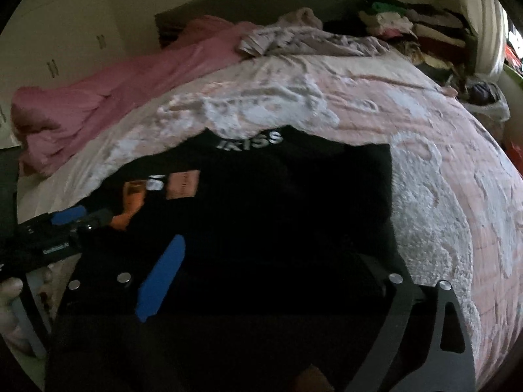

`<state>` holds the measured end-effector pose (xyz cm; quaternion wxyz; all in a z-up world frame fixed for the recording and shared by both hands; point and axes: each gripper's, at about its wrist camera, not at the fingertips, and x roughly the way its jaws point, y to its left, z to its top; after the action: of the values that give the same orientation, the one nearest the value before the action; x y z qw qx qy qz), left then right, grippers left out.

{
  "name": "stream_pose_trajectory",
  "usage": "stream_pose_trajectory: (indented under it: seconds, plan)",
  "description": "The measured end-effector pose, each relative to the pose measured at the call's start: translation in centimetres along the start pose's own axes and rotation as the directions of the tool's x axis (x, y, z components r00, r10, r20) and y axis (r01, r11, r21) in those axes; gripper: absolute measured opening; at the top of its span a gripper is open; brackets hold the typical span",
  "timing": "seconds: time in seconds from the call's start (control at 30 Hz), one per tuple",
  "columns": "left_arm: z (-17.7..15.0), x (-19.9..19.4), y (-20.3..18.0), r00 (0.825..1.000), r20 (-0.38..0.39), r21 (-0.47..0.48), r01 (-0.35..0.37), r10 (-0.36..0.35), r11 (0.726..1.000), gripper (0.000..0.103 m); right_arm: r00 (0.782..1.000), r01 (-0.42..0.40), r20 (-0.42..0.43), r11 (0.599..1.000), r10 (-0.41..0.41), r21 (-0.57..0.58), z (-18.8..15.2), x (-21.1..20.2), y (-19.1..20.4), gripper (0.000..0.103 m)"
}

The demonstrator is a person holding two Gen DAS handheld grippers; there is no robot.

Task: Fold small clothes
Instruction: 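Move the left gripper toward the other sleeve's orange cuff, then close the left gripper on the other sleeve's orange cuff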

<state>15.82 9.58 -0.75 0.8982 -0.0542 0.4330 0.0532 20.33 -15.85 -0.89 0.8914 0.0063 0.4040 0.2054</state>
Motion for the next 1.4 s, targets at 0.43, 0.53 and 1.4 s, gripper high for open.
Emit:
stream_pose_trajectory:
  seconds: [0.43, 0.53, 1.4]
  plan:
    - [-1.2, -4.8, 3.6, 0.993, 0.08, -0.035, -0.087, 0.089, 0.996, 0.089, 0.996, -0.065, 0.058, 0.993, 0.071, -0.099, 0.4, -2.6, 5.9, 0.098]
    - [-1.6, -5.6, 4.9, 0.99, 0.089, -0.054, -0.104, 0.109, 0.993, 0.09, 0.994, -0.077, 0.064, 0.989, 0.086, -0.126, 0.5, -2.9, 7.3, 0.098]
    - [-6.8, -9.0, 19.0, 0.944, 0.038, -0.299, -0.302, 0.327, 0.905, 0.093, 0.975, -0.208, 0.005, 0.914, 0.224, -0.349, 0.6, -0.6, 19.9, 0.098]
